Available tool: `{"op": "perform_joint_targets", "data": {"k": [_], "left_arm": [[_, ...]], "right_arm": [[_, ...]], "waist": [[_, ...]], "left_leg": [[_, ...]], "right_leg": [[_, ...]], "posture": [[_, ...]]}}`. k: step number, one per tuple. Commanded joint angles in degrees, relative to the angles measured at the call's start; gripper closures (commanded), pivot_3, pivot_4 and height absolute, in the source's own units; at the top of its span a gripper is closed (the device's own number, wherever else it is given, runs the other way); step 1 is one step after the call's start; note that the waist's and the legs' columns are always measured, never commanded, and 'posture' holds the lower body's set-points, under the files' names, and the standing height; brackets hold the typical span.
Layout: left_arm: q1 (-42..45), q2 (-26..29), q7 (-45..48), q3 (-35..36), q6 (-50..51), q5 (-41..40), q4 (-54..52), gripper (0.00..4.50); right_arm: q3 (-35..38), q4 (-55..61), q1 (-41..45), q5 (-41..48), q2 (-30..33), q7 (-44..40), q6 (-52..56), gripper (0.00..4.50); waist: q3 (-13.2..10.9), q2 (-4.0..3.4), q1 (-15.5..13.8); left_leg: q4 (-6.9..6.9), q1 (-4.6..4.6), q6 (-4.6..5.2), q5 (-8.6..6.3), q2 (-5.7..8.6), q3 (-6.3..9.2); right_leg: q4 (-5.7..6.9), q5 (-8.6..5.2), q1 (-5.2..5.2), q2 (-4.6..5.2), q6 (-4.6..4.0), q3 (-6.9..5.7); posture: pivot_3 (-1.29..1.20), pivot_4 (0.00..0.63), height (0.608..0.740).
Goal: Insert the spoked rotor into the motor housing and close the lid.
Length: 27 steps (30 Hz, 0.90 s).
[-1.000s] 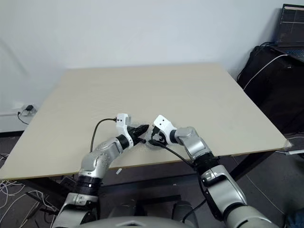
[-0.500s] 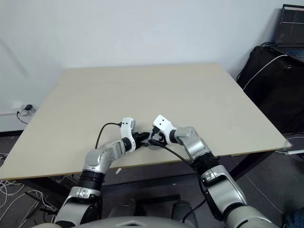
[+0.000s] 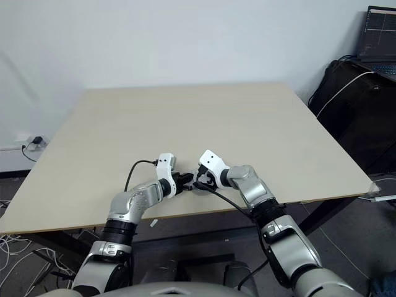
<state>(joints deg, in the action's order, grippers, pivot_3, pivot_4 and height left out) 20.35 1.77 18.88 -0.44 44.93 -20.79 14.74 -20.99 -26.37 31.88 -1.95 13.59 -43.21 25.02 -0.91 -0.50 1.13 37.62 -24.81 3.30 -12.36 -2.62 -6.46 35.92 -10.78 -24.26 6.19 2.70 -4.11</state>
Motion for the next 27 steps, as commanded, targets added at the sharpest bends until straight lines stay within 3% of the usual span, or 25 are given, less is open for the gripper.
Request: {"op": "perform_joint_targets", "data": {"k": [1,2,4,10,14,20,27], "left_arm": [[0.5,-0.8,0.8,-0.5,1.0,-0.6,-1.2,4.50],[0.5,-0.9,0.8,-0.5,0.9,-0.6,-1.2,4.50],[0.5,-1.0,0.9,-0.5,0.7,-0.6,-1.2,4.50],[0.2,-1.2,1.3,-0.3,0.6,-0.5,-1.8,4.50],[-0.2,-1.3,1.5,-0.2,0.6,-0.5,-2.3,4.50],[-0.7,-1.4,1.8,-0.2,0.4,-0.5,-2.7,4.50],[-0.5,-1.5,3.2,-0.8,-0.3,-0.6,-2.6,4.50]], "right_arm": [[-0.7,-1.6,-0.4,-2.9,1.2,2.3,4.9,1.20],[-0.4,-1.4,-0.5,-2.6,1.3,2.4,5.6,0.44],[0.1,-0.5,-1.0,-2.3,2.3,2.3,6.8,0.04],[2.1,5.4,-4.2,-0.3,7.0,0.0,9.4,0.04],[4.5,15.2,-8.3,4.0,12.0,-4.5,11.9,0.04],[12.1,25.2,-13.3,10.7,14.1,-3.9,16.4,0.04],[26.8,22.8,-12.8,16.9,-0.9,14.2,30.5,0.04]], "waist": [[0.0,0.00,-0.1],[0.0,0.02,-0.2],[0.0,0.04,-0.4],[0.0,0.04,-1.3],[-0.1,0.17,-1.9],[-0.3,0.27,-1.7],[-0.4,0.40,-1.6]], "left_leg": [[0.00,0.00,0.00,0.00,0.00,0.00],[0.00,0.00,0.00,0.00,0.01,0.00],[0.00,0.03,0.00,0.00,0.02,0.00],[-0.04,-0.08,0.03,-0.02,0.13,0.01],[-0.02,-0.19,0.14,-0.08,0.23,0.03],[-0.05,-0.38,0.12,-0.08,0.12,0.07],[-0.01,-0.48,0.10,-0.07,0.13,0.14]], "right_leg": [[0.00,0.00,0.00,0.01,0.00,0.00],[0.00,0.00,0.01,0.03,0.00,0.00],[0.00,0.00,0.04,0.06,0.00,0.00],[-0.11,-0.01,0.03,0.23,0.01,-0.11],[-0.23,-0.01,0.01,0.32,0.02,-0.14],[-0.26,-0.02,-0.25,0.19,0.03,-0.17],[-0.25,-0.01,-0.29,0.19,0.03,-0.24]], "posture": [[0.00,0.000,0.740],[0.00,0.000,0.740],[0.00,0.000,0.740],[0.00,0.000,0.740],[0.00,0.000,0.740],[0.00,0.000,0.740],[0.00,0.000,0.740]]}}
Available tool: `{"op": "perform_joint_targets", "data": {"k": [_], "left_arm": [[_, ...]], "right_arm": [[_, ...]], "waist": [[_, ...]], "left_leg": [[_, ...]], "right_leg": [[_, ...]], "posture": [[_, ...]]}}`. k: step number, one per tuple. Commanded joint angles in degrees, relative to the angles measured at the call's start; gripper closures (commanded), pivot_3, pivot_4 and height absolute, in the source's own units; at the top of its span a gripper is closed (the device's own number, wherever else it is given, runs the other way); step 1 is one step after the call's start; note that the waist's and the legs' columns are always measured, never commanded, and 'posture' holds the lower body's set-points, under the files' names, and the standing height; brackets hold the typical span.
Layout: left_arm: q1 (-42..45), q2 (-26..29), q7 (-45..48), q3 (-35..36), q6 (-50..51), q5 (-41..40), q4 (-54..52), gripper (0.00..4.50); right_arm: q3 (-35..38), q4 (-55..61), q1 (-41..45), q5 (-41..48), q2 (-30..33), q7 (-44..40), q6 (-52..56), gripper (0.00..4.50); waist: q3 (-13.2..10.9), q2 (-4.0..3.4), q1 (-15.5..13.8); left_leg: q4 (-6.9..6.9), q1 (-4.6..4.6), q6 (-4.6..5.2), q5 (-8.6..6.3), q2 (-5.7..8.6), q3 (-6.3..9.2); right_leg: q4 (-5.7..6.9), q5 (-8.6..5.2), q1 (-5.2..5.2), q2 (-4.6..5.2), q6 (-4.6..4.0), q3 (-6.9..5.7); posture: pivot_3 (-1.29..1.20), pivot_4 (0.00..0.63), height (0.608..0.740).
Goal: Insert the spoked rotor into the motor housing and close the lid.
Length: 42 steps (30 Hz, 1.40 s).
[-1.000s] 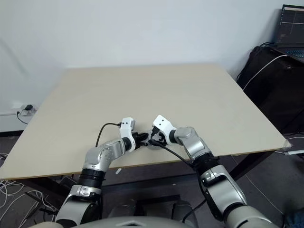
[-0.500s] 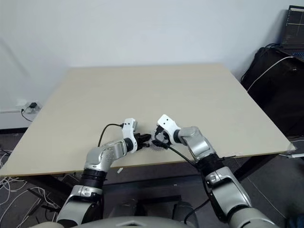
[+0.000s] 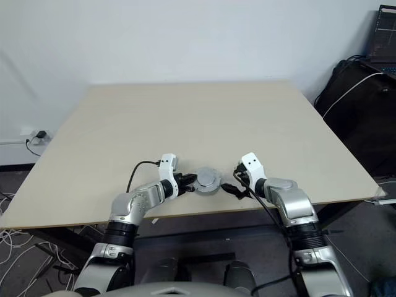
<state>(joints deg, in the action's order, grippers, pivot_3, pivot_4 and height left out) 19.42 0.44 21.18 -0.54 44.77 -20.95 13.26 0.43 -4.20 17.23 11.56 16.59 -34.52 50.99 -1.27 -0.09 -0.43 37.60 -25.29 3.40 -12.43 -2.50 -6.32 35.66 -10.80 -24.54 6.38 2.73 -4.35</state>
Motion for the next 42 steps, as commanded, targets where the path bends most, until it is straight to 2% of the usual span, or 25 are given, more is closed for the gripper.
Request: {"op": "perform_joint_targets", "data": {"k": [1,7,15,24,31,42], "left_arm": [[0.5,-0.1,1.1,-0.7,-0.2,-0.3,-1.1,4.50],[0.7,0.1,1.5,-0.9,-0.4,0.0,-0.9,4.50],[0.6,0.2,1.6,-0.7,-0.5,0.3,-1.1,4.50],[0.1,0.3,1.5,-0.5,-0.6,0.3,-1.3,4.50],[-0.3,0.3,1.4,-0.5,-0.8,0.4,-1.4,4.50],[-1.6,0.6,1.3,-0.3,-0.9,0.3,-2.2,4.50]], "right_arm": [[7.1,0.5,2.1,4.5,-5.9,7.3,6.1,0.04],[12.5,-1.8,4.3,8.5,-12.3,13.6,10.7,0.04],[16.5,-6.6,6.8,12.1,-15.2,17.3,12.7,0.04],[20.0,-11.2,7.8,17.9,-17.3,17.4,16.7,0.04],[22.7,-10.9,7.9,24.0,-19.5,15.4,22.0,0.04],[26.9,-9.8,6.4,28.1,-24.9,16.7,23.8,0.04]], "waist": [[0.0,-0.01,-0.1],[0.0,-0.05,-0.2],[-0.1,-0.11,0.1],[0.0,-0.14,0.9],[0.0,-0.15,1.2],[-0.1,-0.22,2.0]], "left_leg": [[0.01,-0.07,0.00,0.00,0.01,0.02],[0.01,-0.21,0.01,0.00,0.02,0.08],[0.01,-0.22,0.02,0.00,0.02,0.15],[0.03,-0.22,0.02,0.00,0.02,0.24],[0.06,-0.22,0.02,0.00,0.02,0.27],[0.05,-0.22,-0.01,0.02,-0.06,0.34]], "right_leg": [[-0.01,0.00,-0.05,0.01,0.00,-0.02],[-0.07,0.01,-0.10,0.01,-0.02,-0.10],[-0.08,0.01,-0.06,0.00,-0.02,-0.20],[-0.07,0.01,0.01,0.00,-0.02,-0.29],[-0.06,0.01,0.02,-0.01,-0.02,-0.31],[-0.01,0.01,-0.03,-0.13,-0.02,-0.30]], "posture": [[0.00,0.000,0.740],[0.00,0.000,0.740],[0.00,0.000,0.740],[0.00,0.000,0.740],[0.00,0.000,0.740],[0.00,0.000,0.740]]}}
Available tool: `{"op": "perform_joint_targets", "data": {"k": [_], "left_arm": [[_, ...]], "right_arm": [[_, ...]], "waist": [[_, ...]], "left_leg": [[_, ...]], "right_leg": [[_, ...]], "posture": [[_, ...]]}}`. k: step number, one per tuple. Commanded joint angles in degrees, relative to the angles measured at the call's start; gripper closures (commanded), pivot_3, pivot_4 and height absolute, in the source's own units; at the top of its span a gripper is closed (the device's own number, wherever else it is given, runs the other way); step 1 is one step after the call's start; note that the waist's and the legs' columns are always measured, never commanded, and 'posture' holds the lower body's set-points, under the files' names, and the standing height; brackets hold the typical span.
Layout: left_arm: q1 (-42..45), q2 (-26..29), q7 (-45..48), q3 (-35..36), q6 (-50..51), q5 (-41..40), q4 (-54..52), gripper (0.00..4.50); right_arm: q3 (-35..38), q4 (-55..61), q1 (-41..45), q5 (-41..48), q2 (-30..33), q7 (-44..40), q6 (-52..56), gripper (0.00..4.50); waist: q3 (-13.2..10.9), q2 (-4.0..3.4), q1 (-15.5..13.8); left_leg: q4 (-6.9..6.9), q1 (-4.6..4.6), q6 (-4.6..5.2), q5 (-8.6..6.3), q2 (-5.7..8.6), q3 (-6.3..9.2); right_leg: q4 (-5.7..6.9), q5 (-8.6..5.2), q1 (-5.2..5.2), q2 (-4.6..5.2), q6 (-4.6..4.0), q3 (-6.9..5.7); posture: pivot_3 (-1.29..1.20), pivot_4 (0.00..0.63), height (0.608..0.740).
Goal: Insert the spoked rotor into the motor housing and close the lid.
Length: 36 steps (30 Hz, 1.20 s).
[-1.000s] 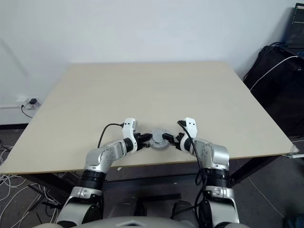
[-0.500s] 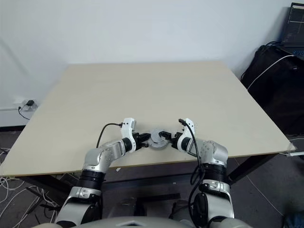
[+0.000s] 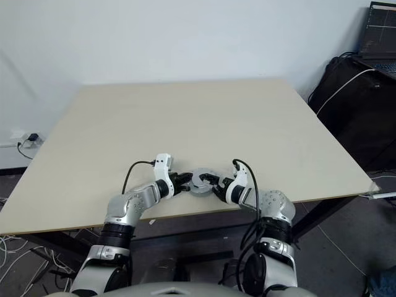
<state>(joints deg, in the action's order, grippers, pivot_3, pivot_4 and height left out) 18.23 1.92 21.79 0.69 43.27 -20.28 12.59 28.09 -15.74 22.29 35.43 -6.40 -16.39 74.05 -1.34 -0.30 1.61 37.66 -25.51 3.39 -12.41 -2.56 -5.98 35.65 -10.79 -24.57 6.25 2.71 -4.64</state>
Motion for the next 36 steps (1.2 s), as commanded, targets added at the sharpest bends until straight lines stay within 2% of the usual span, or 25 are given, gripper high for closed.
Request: {"op": "perform_joint_targets", "data": {"k": [1,13,16,20,22,31,36], "left_arm": [[-0.5,-0.8,0.6,-1.5,0.5,-0.4,-1.5,4.50],[-1.7,-0.9,0.3,-1.5,0.1,-0.3,-2.1,4.50],[-2.0,-0.9,0.2,-1.4,0.1,-0.3,-2.2,4.50],[-1.6,-0.7,-0.3,-0.3,-0.6,-0.5,-2.0,4.50],[-1.6,-0.5,-0.2,-0.1,-0.6,-0.6,-2.1,4.50],[-2.0,-0.3,-0.2,0.7,-1.0,-0.8,-2.9,4.50],[-3.8,-2.0,0.1,3.3,-8.2,-2.4,-6.6,4.50]], "right_arm": [[-0.9,2.0,1.2,4.2,-1.9,-1.3,0.9,0.04],[0.7,1.0,1.4,4.2,-0.6,1.7,-2.2,0.04],[0.5,1.8,0.6,4.9,-0.9,2.2,-1.9,0.57],[-0.2,3.7,-0.9,5.6,-1.4,2.7,0.2,1.90],[-0.5,4.2,-1.5,6.0,-1.4,3.1,0.5,2.37],[-0.8,6.1,-2.9,7.5,-2.3,5.3,1.6,2.42],[-0.5,6.7,-3.4,8.4,-2.8,6.2,1.8,2.42]], "waist": [[0.0,0.00,0.0],[0.0,-0.01,-0.1],[0.0,-0.01,-0.1],[0.0,-0.02,-0.1],[0.0,-0.04,-0.1],[0.0,-0.04,-0.2],[0.0,-0.05,0.0]], "left_leg": [[0.00,0.00,0.00,0.00,0.01,0.00],[0.00,0.00,0.00,0.00,0.03,0.00],[-0.01,0.00,0.00,0.00,0.03,0.00],[-0.02,-0.02,0.00,0.00,0.03,0.00],[-0.02,-0.02,0.00,0.00,0.03,0.00],[-0.02,-0.02,0.00,0.00,0.03,0.00],[-0.04,-0.03,0.00,0.00,0.03,0.00]], "right_leg": [[0.00,0.00,0.00,0.00,0.00,0.00],[-0.01,0.00,0.01,0.06,0.00,0.01],[-0.01,0.00,0.00,0.06,0.00,0.00],[-0.01,0.00,-0.01,0.06,-0.01,0.00],[-0.01,0.00,-0.01,0.06,-0.01,0.00],[-0.02,0.00,-0.01,0.06,0.00,-0.01],[-0.05,0.00,-0.03,0.06,-0.01,0.01]], "posture": [[0.00,0.000,0.740],[0.00,0.000,0.740],[0.00,0.000,0.740],[0.00,0.000,0.740],[0.00,0.000,0.740],[0.00,0.000,0.740],[0.00,0.000,0.740]]}}
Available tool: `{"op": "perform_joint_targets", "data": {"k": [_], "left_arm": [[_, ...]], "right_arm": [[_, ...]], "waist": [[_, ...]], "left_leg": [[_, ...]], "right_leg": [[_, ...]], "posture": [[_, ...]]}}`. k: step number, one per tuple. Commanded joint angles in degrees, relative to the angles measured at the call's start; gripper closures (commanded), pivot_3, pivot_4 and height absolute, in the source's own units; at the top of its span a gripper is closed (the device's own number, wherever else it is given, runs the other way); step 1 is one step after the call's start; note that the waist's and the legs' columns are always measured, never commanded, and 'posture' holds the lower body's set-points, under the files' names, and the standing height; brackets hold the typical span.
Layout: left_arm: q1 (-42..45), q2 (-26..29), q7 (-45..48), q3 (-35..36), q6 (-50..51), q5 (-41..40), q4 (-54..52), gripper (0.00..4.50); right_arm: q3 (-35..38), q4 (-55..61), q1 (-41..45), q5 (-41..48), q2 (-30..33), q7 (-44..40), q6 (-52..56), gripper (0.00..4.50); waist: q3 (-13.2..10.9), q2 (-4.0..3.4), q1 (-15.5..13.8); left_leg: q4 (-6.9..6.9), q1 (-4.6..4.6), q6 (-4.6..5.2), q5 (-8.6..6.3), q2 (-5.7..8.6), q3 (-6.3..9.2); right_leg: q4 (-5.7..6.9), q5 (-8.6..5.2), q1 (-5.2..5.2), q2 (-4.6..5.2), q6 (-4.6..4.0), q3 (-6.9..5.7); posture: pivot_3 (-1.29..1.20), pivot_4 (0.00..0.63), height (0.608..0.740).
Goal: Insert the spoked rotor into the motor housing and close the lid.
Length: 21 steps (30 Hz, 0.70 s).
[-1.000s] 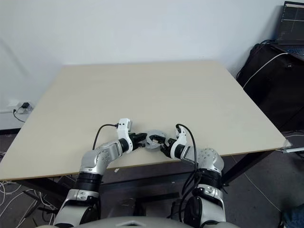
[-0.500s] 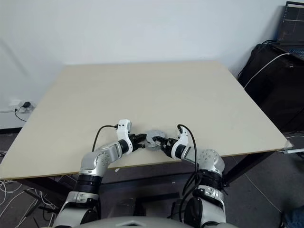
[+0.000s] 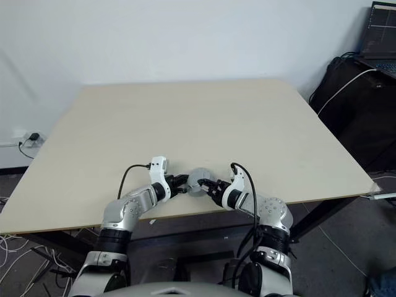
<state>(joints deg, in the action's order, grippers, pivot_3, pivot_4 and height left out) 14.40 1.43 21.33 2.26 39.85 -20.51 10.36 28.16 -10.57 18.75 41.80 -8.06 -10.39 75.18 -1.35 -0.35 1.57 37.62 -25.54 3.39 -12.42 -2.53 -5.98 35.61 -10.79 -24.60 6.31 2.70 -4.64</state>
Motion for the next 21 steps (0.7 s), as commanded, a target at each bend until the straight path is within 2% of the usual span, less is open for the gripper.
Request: {"op": "perform_joint_targets", "data": {"k": [1,7,12,21], "left_arm": [[-0.6,-2.1,0.5,2.4,-6.2,-2.7,-5.6,4.50],[-6.2,-4.3,-1.7,6.0,-11.9,-5.0,-14.2,4.50],[-13.1,-7.0,-3.2,10.8,-12.1,-13.6,-22.8,4.50],[-27.0,-9.3,-4.5,8.6,-9.4,-25.4,-30.5,4.50]], "right_arm": [[-0.3,1.6,0.0,2.3,-1.2,0.4,0.6,2.42],[1.0,1.8,-0.6,4.2,-1.5,0.8,-0.4,2.42],[3.4,3.2,-1.0,9.5,-2.8,-0.8,-1.0,2.42],[3.3,3.7,-1.1,16.3,-3.5,-1.3,-1.2,2.42]], "waist": [[0.0,0.00,0.0],[0.0,-0.03,0.1],[-0.1,-0.10,0.1],[-0.1,-0.17,0.0]], "left_leg": [[0.00,-0.03,0.00,0.00,0.00,0.00],[-0.05,-0.04,-0.01,0.00,-0.02,0.00],[-0.08,-0.10,-0.01,-0.01,-0.03,0.01],[-0.15,-0.17,0.05,-0.05,-0.02,0.02]], "right_leg": [[0.00,0.00,-0.02,0.00,0.00,0.00],[-0.04,-0.01,-0.04,-0.01,-0.02,0.00],[-0.14,-0.01,-0.05,-0.02,-0.01,-0.02],[-0.55,0.09,0.06,-0.05,0.14,-0.06]], "posture": [[0.00,0.000,0.740],[0.00,0.000,0.740],[0.00,0.000,0.740],[0.00,0.000,0.740]]}}
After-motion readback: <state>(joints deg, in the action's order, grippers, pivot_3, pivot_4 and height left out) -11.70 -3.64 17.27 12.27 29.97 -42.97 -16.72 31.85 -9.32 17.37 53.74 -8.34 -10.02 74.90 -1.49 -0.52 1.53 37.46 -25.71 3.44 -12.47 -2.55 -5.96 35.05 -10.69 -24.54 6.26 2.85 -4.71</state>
